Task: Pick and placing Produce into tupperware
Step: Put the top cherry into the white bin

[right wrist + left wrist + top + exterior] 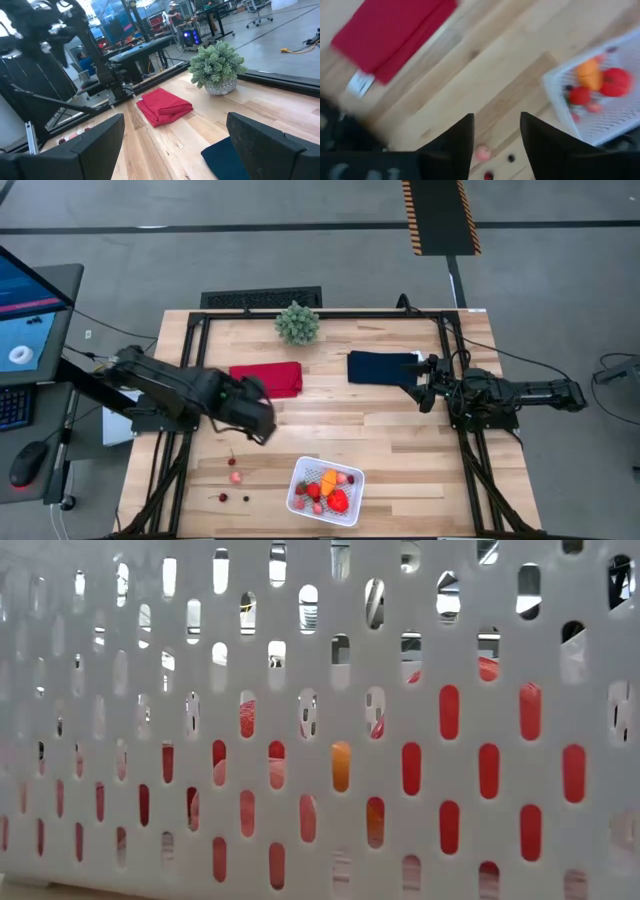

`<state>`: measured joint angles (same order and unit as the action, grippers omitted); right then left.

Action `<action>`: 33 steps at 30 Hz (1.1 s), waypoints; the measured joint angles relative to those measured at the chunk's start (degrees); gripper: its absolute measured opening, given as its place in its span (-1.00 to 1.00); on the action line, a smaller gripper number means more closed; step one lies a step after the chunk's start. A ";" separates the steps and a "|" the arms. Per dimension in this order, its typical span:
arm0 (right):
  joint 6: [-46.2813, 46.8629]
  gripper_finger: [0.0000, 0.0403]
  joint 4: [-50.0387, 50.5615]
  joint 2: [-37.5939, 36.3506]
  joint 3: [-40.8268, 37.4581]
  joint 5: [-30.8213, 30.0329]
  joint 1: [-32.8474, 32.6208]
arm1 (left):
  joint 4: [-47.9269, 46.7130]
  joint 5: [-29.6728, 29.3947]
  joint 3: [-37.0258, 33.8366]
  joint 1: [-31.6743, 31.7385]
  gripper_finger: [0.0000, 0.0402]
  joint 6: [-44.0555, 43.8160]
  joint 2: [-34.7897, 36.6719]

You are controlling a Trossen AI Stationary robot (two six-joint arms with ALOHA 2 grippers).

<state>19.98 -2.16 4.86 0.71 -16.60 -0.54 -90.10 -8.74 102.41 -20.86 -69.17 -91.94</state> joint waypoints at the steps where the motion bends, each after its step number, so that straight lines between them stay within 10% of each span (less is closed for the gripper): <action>1: -0.01 0.86 -0.01 0.00 0.00 0.02 -0.02 | 0.22 0.10 -2.90 0.02 -0.29 -2.37 2.11; 16: 0.00 0.86 0.00 0.00 0.02 0.02 0.00 | 13.58 12.42 -36.77 -0.55 -0.36 -26.62 20.10; 33: -0.01 0.86 0.01 0.00 0.02 0.00 -0.02 | 30.66 9.96 -50.60 -3.83 -0.26 -50.97 19.62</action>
<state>19.97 -2.15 4.86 0.73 -16.60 -0.56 -59.44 1.22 51.81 -24.69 -120.14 -72.32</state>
